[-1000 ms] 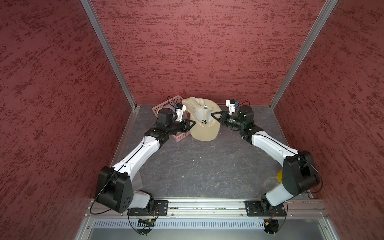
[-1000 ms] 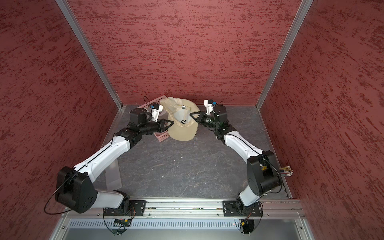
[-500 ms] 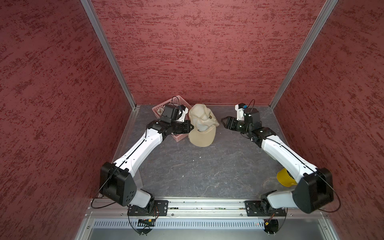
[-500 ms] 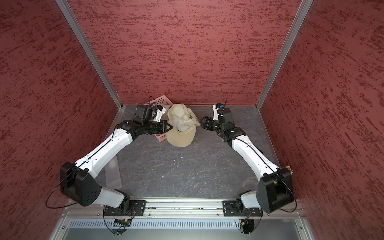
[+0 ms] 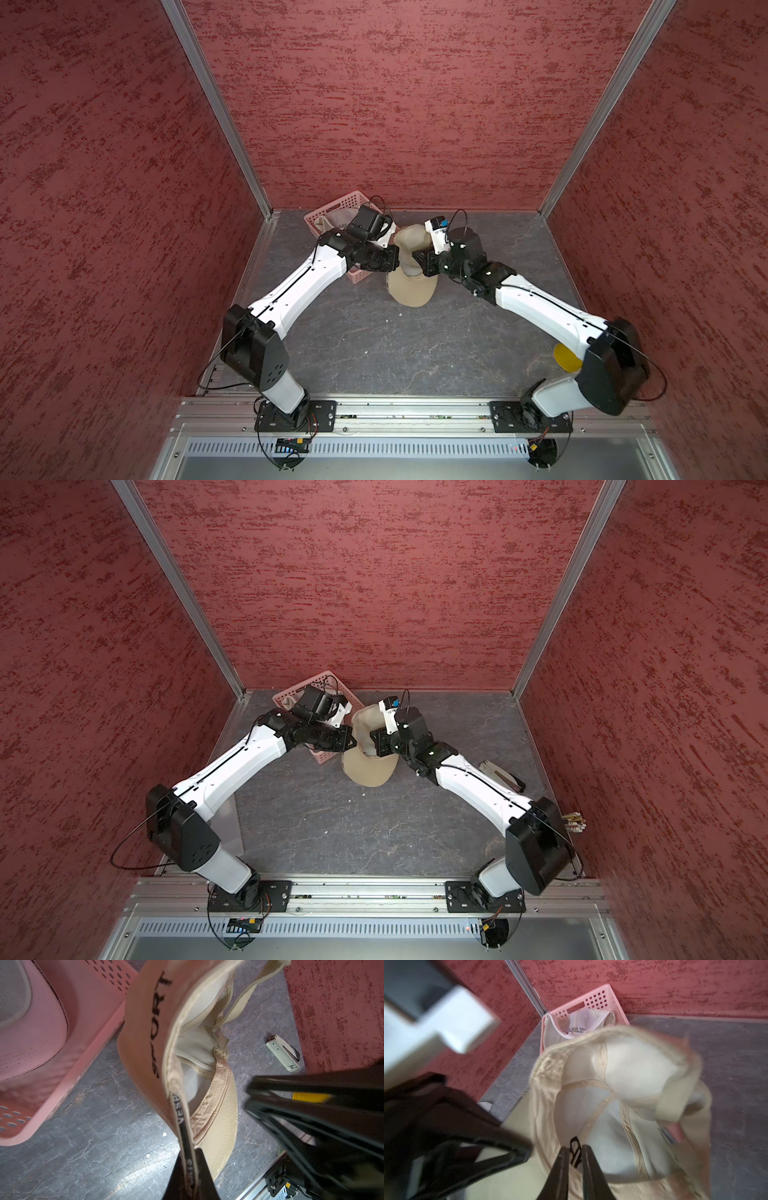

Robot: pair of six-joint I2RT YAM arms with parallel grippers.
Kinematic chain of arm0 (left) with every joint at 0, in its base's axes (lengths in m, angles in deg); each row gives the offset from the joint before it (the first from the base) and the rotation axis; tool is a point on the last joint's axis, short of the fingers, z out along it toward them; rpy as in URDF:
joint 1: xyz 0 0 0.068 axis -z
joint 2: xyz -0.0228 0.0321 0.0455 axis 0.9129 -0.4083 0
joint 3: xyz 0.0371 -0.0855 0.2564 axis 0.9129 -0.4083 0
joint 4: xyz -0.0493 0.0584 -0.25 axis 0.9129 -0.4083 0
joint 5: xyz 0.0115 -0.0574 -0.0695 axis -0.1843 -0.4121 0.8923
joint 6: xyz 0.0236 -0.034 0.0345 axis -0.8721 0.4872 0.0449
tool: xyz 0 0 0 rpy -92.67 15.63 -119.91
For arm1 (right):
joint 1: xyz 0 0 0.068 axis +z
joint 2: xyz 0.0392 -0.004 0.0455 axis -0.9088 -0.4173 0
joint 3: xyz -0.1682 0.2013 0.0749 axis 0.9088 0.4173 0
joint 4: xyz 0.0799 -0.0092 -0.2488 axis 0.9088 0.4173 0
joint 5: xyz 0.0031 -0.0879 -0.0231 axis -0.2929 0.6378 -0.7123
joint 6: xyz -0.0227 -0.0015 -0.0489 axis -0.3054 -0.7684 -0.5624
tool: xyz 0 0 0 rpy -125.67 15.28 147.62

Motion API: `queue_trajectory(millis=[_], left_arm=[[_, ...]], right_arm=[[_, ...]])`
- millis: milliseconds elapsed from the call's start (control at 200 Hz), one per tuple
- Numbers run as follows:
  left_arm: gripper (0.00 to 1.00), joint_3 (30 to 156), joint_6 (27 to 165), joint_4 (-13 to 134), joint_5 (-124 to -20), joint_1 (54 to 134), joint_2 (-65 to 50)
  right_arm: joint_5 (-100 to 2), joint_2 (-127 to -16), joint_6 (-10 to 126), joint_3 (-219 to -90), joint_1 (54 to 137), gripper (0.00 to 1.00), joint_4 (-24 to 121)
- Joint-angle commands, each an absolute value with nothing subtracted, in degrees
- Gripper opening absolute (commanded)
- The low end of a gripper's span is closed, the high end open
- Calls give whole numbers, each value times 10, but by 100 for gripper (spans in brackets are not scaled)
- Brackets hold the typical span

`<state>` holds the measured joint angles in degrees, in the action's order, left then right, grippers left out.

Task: Turn the baseball cap inside out
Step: Turn over the baseball cap.

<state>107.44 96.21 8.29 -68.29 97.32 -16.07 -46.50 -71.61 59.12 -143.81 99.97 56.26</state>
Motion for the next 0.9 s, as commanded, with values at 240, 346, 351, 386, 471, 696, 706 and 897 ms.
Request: queue_trajectory(millis=[240, 346, 351, 386, 471, 696, 706, 897], left_arm=[[0, 1038, 1023, 129, -630, 1012, -87], [0, 1031, 1032, 125, -645, 1009, -81], [0, 1031, 1032, 124, -645, 1009, -80], [0, 1030, 1033, 122, -647, 1006, -80], [0, 1027, 1033, 125, -640, 997, -91], [0, 1039, 1022, 114, -654, 997, -120], [0, 1040, 1021, 112, -656, 999, -120], [0, 1057, 1023, 98, -654, 1018, -124]], right_arm=[[-235, -812, 693, -1491, 963, 37, 408], [-184, -817, 672, -1523, 963, 47, 451], [-184, -817, 671, -1523, 962, 47, 452], [-190, -809, 663, -1521, 962, 50, 455], [-242, -796, 649, -1525, 963, 56, 474], [-347, -751, 637, -1510, 964, 67, 561], [-342, -750, 635, -1507, 964, 67, 560], [-329, -758, 641, -1482, 933, 67, 507]])
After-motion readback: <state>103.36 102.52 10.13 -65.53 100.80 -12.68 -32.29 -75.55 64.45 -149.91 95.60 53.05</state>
